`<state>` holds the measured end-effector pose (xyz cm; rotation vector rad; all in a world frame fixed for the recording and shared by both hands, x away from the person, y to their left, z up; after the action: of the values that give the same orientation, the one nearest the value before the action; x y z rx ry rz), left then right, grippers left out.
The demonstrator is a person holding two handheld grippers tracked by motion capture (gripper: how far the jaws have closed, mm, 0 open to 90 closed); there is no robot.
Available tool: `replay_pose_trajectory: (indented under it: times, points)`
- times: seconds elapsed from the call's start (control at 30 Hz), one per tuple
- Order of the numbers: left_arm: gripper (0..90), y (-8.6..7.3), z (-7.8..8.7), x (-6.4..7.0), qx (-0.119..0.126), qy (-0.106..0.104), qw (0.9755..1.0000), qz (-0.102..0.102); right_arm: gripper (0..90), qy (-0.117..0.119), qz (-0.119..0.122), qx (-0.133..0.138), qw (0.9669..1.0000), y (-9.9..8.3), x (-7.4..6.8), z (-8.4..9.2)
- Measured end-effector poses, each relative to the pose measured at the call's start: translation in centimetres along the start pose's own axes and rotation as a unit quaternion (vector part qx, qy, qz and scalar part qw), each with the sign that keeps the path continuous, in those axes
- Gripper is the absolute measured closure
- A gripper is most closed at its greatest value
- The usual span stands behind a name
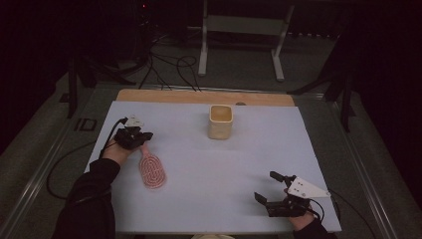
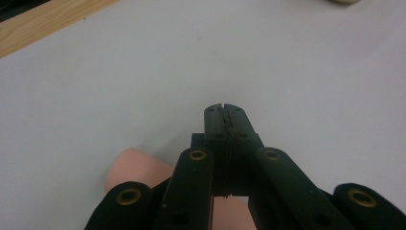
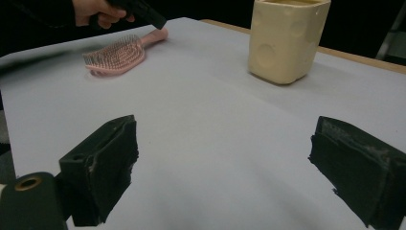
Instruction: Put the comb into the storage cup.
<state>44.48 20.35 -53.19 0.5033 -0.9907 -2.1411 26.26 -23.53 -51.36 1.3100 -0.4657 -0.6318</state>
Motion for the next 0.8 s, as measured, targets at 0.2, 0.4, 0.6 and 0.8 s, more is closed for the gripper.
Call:
replay_pose_trajectory:
  times: [0.2,0.4,0.6,0.8]
  points:
    - [90.0,-0.3,-0.8,-0.3,-0.030,-0.001,0.9995,-0.010,8.7,0.001,-0.003,0.001,1.0000,0.0,0.0,0.0]
    - [90.0,-0.6,-1.2,-0.5,-0.043,-0.002,0.9990,-0.012,8.7,0.001,-0.004,0.002,1.0000,0.0,0.0,0.0]
    - [90.0,-1.2,-1.2,-0.7,-0.049,0.002,0.9988,-0.005,8.7,0.001,-0.005,0.001,1.0000,0.0,0.0,0.0]
    - [90.0,-1.4,-1.0,-0.9,-0.051,0.000,0.9987,-0.002,8.7,0.001,-0.004,0.000,1.0000,0.0,0.0,0.0]
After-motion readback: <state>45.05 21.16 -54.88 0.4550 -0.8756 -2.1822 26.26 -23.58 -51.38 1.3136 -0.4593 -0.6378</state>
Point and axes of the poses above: each handheld gripper's, and its own axes: z roughly backward along the jaws, y roughly out of its top, x roughly to its right, the point moved 6 cm from there along -z, roughly forward along the jaws, and after that the axes turned 7 degrees about x, right-handed, at the moved point
